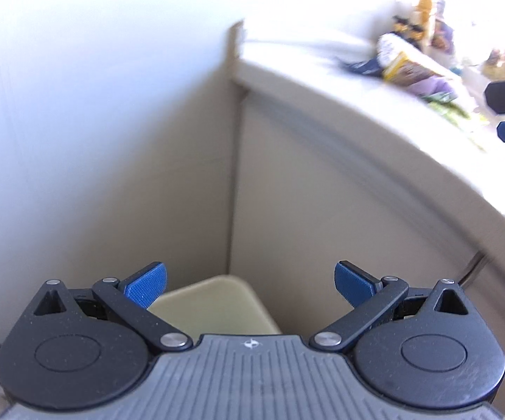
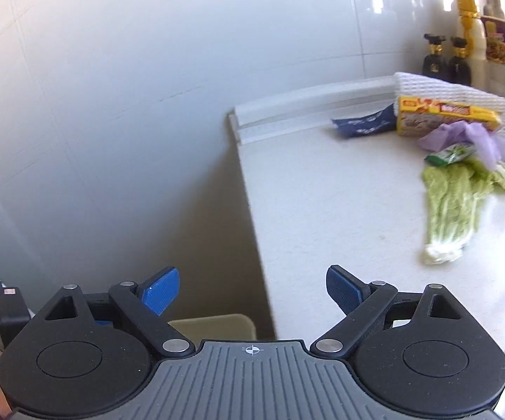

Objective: Collect trash
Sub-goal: 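Grasp the cabbage leaf with the left tool while the right tool grasps the green wrapper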

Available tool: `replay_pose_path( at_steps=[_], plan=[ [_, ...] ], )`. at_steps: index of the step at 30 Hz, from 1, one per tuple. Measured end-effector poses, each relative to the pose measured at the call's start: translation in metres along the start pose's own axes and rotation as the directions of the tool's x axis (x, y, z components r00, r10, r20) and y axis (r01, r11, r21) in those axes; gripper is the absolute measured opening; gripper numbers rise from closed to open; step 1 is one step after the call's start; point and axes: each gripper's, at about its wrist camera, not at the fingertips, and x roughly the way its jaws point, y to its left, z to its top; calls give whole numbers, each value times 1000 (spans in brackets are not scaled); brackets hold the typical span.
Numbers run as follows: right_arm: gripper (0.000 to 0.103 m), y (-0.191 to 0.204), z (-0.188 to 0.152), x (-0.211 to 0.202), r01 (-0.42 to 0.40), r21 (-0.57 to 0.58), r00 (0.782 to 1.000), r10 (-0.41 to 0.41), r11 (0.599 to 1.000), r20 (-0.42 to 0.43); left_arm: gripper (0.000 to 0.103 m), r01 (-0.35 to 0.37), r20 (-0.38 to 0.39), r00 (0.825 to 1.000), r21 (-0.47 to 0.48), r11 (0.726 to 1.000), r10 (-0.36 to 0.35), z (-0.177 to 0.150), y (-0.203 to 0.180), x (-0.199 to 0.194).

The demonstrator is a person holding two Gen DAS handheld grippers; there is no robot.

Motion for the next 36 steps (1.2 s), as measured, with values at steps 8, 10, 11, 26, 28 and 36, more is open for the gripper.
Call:
replay_pose_path(
  at_steps=[8,10,11,26,28,36],
  plan=[
    [99,-84,24,-32,182,-7,979,-180,983,95,103,71,81,993,126,989,-82,43,-51,-1],
    [99,-107,29,-32,230,-11,967,-227,973,113,103,88,94,990,160,983,-104,55,-69,7],
    [100,-118,32,-31,255,-12,960,-252,967,124,103,95,100,989,174,980,-113,61,-78,10],
    [100,-202,77,13,290,3,952,-288,957,106,101,214,98,961,321,923,-257,100,-175,58],
    [97,-204,80,21,283,17,954,-283,959,99,95,233,89,958,315,920,-274,102,-179,63],
    [50,-204,86,40,103,18,992,-104,995,77,66,308,37,942,299,903,-333,107,-190,82]
  ],
)
